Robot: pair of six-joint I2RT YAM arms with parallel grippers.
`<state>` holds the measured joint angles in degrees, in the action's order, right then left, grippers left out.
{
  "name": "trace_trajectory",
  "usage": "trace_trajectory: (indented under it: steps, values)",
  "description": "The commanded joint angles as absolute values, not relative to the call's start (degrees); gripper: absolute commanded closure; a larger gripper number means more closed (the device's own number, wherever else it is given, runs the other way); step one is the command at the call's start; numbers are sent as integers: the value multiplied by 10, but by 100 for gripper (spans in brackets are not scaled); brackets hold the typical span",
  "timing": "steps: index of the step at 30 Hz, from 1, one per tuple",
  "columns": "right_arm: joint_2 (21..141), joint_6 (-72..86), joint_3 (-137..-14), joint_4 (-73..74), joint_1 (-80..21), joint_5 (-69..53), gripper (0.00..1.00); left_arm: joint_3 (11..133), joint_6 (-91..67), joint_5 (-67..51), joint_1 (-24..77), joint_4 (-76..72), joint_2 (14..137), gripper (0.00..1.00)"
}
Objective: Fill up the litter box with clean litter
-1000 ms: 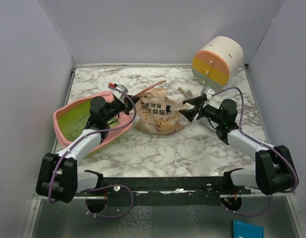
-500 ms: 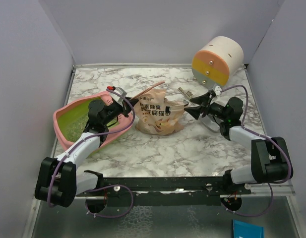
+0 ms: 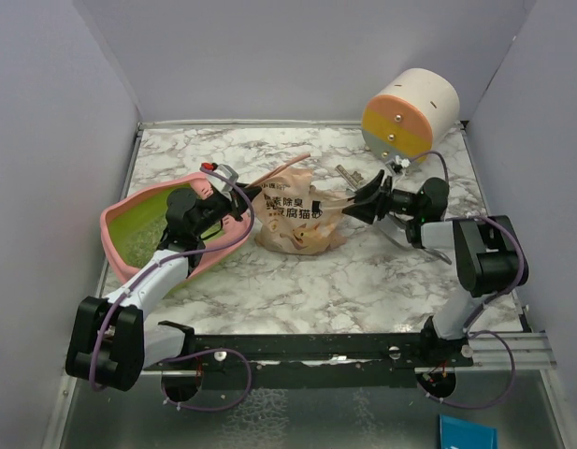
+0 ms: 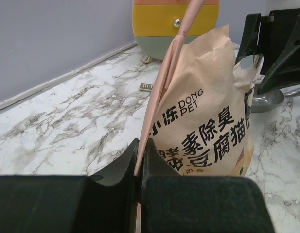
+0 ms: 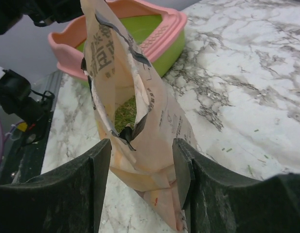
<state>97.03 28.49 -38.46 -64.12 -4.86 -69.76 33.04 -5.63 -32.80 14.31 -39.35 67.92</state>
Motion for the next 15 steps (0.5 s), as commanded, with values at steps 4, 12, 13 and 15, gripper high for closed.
trace_trajectory:
  steps: [4,12,13,15]
  values:
    - [1056,528,-412,-980,-48,-767,46,334,-63,-333,135,-428,665,100]
    - [1084,605,-442,-1016,-56,-775,63,341,-66,-356,136,-428,682,100]
    - [1081,605,-443,-998,-56,-774,81,343,-65,-361,136,-426,680,100]
    - [1066,586,-451,-899,-53,-761,99,362,-41,-384,136,-380,673,100]
